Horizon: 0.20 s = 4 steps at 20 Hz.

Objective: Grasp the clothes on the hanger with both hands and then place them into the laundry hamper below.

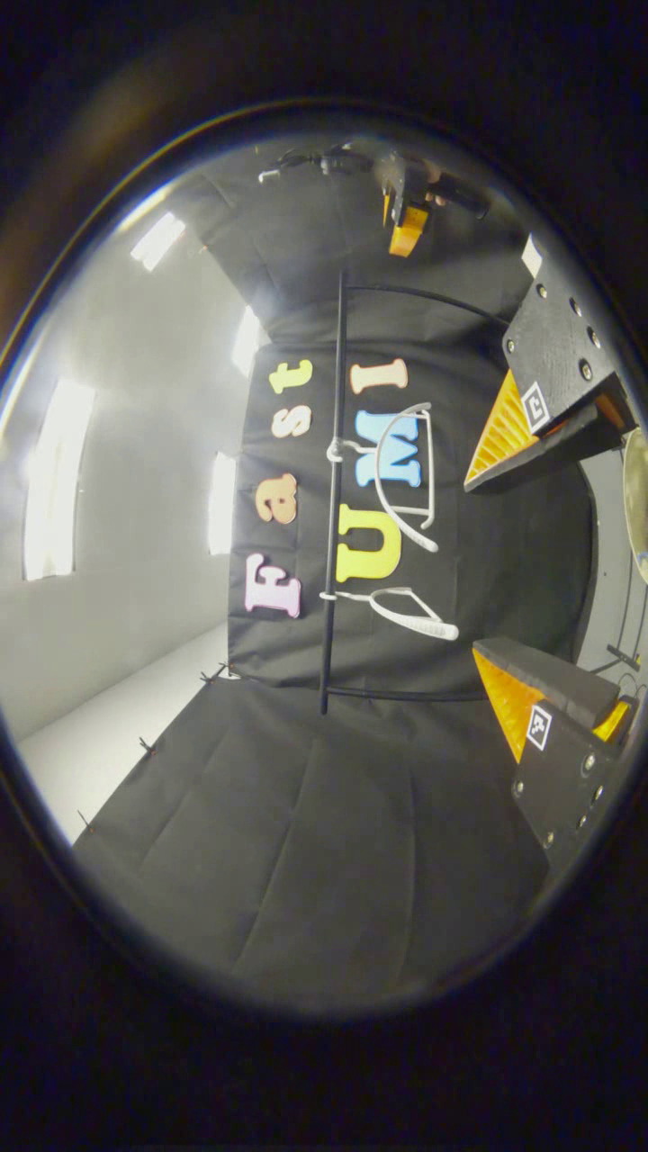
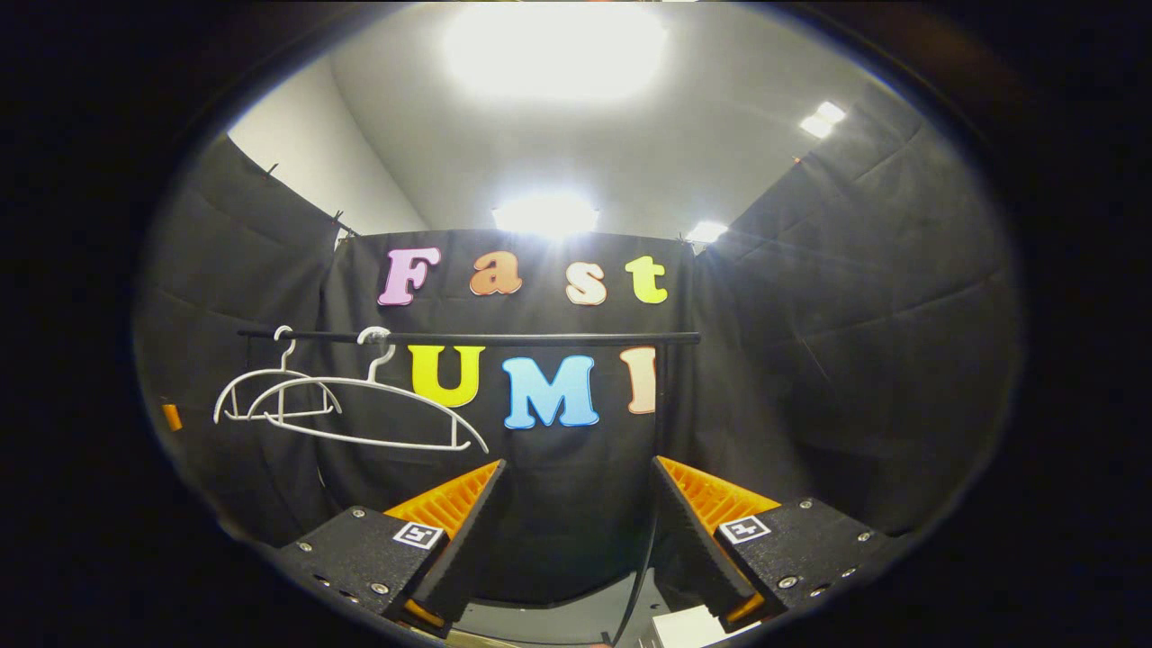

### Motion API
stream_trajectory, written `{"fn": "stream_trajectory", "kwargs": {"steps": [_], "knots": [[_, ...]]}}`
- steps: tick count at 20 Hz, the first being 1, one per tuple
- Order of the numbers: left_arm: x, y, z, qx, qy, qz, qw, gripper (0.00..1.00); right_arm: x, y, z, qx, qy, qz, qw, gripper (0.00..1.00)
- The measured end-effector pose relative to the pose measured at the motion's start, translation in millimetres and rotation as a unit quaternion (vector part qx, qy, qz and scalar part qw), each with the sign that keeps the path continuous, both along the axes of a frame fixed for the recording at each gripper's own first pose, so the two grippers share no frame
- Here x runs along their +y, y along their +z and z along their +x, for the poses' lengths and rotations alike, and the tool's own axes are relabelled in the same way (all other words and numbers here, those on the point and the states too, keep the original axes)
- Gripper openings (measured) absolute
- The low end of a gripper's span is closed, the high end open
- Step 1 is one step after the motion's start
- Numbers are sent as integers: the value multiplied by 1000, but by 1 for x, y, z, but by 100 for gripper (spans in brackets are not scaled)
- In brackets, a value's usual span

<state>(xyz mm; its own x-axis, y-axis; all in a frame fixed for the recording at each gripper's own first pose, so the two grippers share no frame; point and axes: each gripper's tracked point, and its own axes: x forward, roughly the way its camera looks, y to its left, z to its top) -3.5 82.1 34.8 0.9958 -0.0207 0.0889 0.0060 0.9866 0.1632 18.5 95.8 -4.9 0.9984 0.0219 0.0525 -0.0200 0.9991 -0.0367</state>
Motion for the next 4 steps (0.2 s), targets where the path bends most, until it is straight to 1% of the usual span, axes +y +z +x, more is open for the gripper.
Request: {"fn": "stream_trajectory", "kwargs": {"steps": [1, 2, 3, 4], "knots": [[2, -3, 0, 1, 0, 2, 1000, 92, 3, -2, 1, 4, -1, 1, 1000, 95], [3, -4, 1, 3, 0, 2, 1000, 92, 4, -4, 1, 7, -3, 2, 1000, 95], [5, -6, 1, 5, 0, 1, 1000, 92, 4, -6, 1, 11, -5, 3, 1000, 91], [6, -7, 2, 7, 0, -2, 1000, 93, 5, -7, 1, 13, -7, 2, 1000, 95]]}}
